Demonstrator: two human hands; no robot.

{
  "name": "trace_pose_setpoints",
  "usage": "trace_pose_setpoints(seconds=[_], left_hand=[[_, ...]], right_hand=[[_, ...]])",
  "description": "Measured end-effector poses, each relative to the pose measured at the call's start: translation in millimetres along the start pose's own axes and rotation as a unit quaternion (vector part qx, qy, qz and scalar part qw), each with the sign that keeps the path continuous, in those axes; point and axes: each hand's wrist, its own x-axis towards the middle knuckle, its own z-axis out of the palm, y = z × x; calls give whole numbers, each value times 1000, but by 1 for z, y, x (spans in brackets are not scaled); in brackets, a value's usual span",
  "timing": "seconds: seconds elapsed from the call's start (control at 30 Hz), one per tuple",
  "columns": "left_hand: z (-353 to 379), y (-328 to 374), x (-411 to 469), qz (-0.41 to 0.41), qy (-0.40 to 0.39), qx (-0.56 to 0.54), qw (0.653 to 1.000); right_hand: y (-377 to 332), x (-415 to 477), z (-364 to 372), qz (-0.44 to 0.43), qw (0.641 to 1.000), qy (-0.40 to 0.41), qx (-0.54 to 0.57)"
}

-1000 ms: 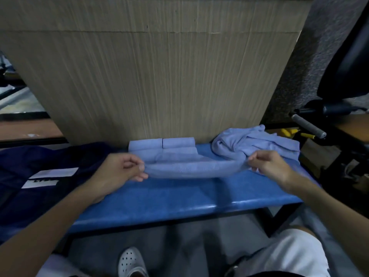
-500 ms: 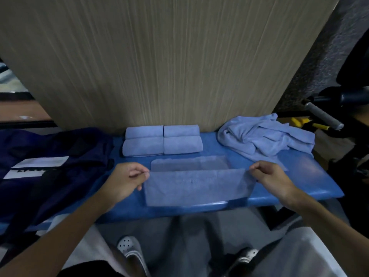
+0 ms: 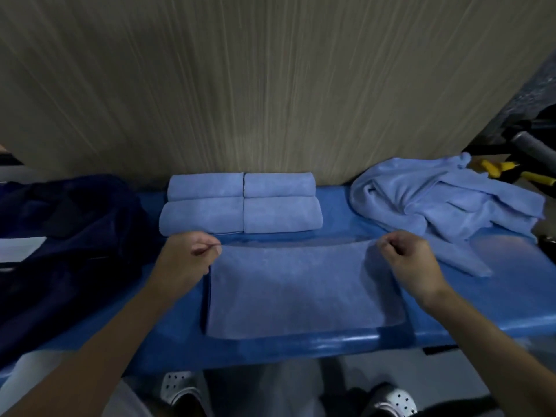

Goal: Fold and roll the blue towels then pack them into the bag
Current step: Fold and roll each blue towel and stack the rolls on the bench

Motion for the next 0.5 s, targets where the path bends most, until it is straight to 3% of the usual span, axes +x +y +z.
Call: trace_pose_setpoints(seconds=[0.27,0.33,0.43,0.5], left_hand=[[-8,19,-19,-24,-26,-74,997],[-22,25,-30,-11,-93,-85,992],[-46,30,-48,-30,-284,-113,952],[-48,24,-52,-41,-295,-108,948]], right_hand=[[-10,-5,-7,13,1000,-16,16],[-17,-13,-18,27,997,-48,47],[-24,-28,-41,54,980,-170,86],[-23,-37,-48,68,971,-202,108]])
